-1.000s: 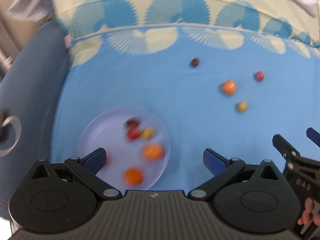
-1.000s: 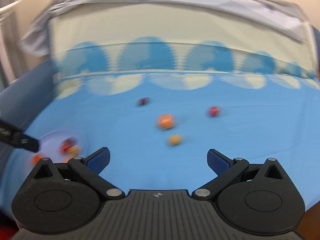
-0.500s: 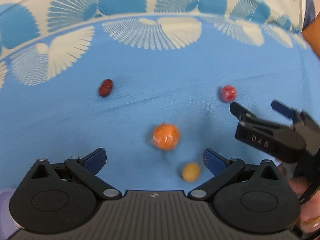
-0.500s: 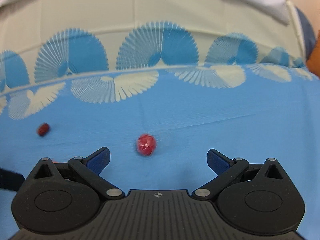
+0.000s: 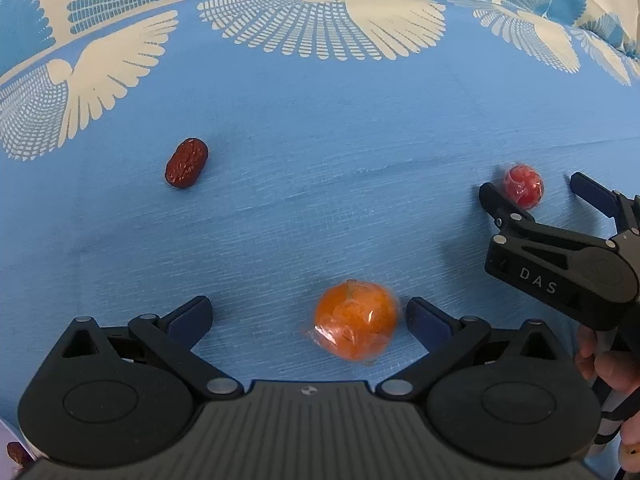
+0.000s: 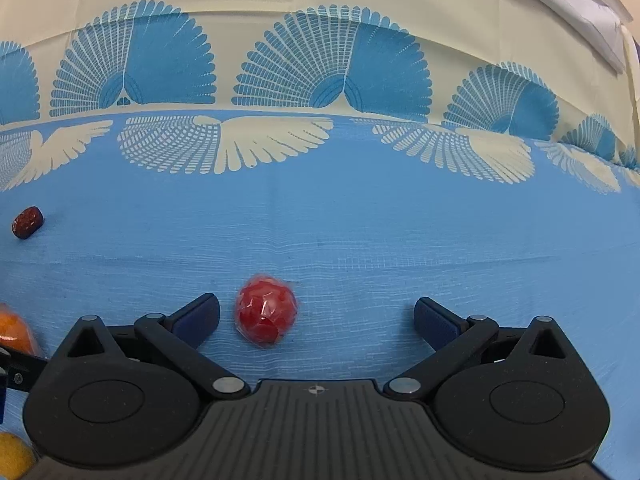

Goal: Organize fruits
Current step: 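Grasp the wrapped orange with the left tool while the right tool grasps a wrapped red fruit, then carry the wrapped orange and wrapped red fruit toward the plate with both tools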

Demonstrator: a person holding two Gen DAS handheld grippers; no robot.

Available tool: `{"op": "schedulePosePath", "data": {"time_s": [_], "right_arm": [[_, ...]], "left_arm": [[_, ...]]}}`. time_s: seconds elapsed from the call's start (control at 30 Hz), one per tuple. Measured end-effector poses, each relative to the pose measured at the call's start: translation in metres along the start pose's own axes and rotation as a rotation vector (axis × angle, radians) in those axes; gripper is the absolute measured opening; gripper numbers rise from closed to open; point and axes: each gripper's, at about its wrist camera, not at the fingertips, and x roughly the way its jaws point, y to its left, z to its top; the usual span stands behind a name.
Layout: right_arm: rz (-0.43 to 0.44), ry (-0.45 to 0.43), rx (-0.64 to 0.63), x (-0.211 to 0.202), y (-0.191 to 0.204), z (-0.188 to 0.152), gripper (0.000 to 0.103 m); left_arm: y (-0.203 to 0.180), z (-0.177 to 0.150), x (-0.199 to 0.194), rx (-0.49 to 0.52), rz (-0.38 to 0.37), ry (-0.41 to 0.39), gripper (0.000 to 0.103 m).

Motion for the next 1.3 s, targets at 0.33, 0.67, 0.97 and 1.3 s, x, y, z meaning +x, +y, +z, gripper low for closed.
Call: {"op": "schedulePosePath", "data": {"time_s": [0.33, 0.67, 0.97, 1.3], "right_arm": [[0.054, 0.049, 0.055, -0.025, 0.013, 0.011, 0.031], [0.1, -0.098, 0.083, -0.152, 0.019, 0.03, 0.031], [0.261, -0.116, 0.041, -0.271, 0.079, 0.008, 0.031], [0.446, -0.104, -0.045, -0.37, 0.156, -0.016, 0.031]], "left_arm": [[-0.002, -0.003, -0.049, 0.054, -0.012, -0.05, 0.042], [0.037, -0.059, -0.153, 0.031, 0.039, -0.091, 0.042], [0.102, -0.142, -0.246, -0.054, 0.111, -0.11, 0.042], [0.152, -0.236, -0.314, -0.125, 0.12, -0.155, 0.042]]}}
